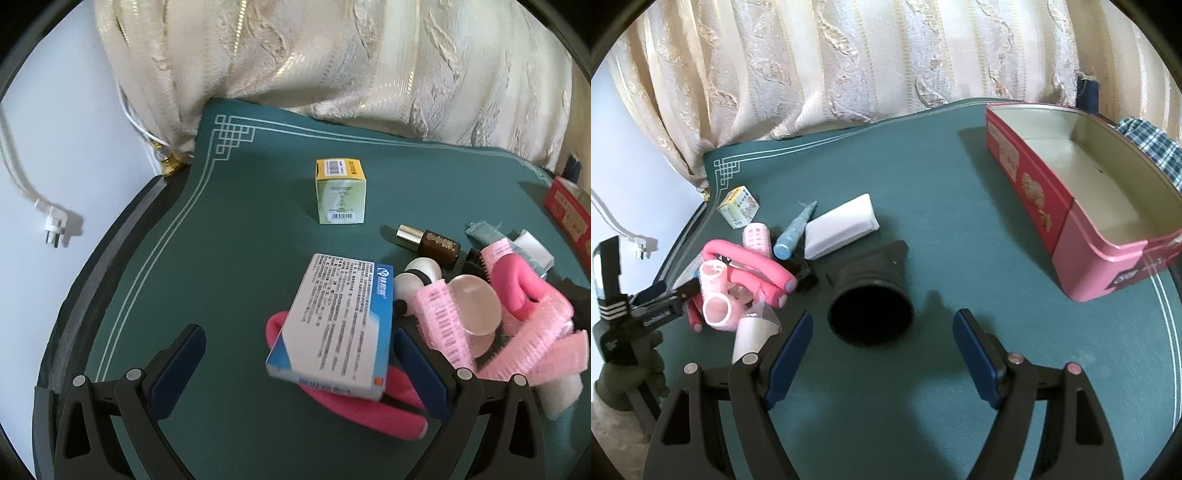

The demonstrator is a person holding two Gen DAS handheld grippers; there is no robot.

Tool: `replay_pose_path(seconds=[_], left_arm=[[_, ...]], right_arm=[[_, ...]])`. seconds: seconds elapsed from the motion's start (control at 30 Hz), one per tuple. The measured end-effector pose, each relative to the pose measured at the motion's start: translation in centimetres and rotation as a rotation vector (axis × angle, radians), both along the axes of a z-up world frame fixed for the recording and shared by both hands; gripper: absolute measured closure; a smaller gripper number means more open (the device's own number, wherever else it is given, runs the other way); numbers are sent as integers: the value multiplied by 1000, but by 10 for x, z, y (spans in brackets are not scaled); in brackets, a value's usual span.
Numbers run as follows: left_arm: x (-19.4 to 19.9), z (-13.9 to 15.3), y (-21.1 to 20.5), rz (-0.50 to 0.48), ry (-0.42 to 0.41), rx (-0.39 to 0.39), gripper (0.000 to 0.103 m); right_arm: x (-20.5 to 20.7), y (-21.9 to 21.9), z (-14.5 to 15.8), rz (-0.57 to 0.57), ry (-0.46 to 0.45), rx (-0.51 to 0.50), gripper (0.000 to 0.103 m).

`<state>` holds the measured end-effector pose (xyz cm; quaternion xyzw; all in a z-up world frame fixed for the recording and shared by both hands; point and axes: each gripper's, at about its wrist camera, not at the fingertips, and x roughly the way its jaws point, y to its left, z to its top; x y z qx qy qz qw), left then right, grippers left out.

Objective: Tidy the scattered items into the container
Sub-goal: 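Grasp the white-and-blue medicine box with the left gripper while the right gripper holds the black cup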

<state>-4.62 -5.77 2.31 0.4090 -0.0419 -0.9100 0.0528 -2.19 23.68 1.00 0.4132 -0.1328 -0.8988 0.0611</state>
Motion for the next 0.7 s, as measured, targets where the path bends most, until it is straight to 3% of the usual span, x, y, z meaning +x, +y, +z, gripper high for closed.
replay_pose_path(seconds=[0.07, 0.13, 0.17, 0.33, 0.63, 0.7], left_arm=[[-3, -2, -1, 11, -3, 14, 0], [-4, -4, -2, -9, -11, 67, 25], [-4, -6, -4, -22, -27, 109, 45], [3, -1, -21, -2, 7, 238, 45], [26, 8, -20, 18, 61, 272, 46], [30, 13, -23, 22, 76, 278, 46]], right_arm=[[-2, -4, 2, 12, 2, 0, 21], [-5, -8, 2, 17, 5, 13, 21], [-7, -11, 2, 21, 5, 16, 21], [-13, -14, -6, 21, -14, 24, 21], [-22, -16, -16, 23, -33, 49, 21], [-23, -17, -19, 30, -39, 53, 26]])
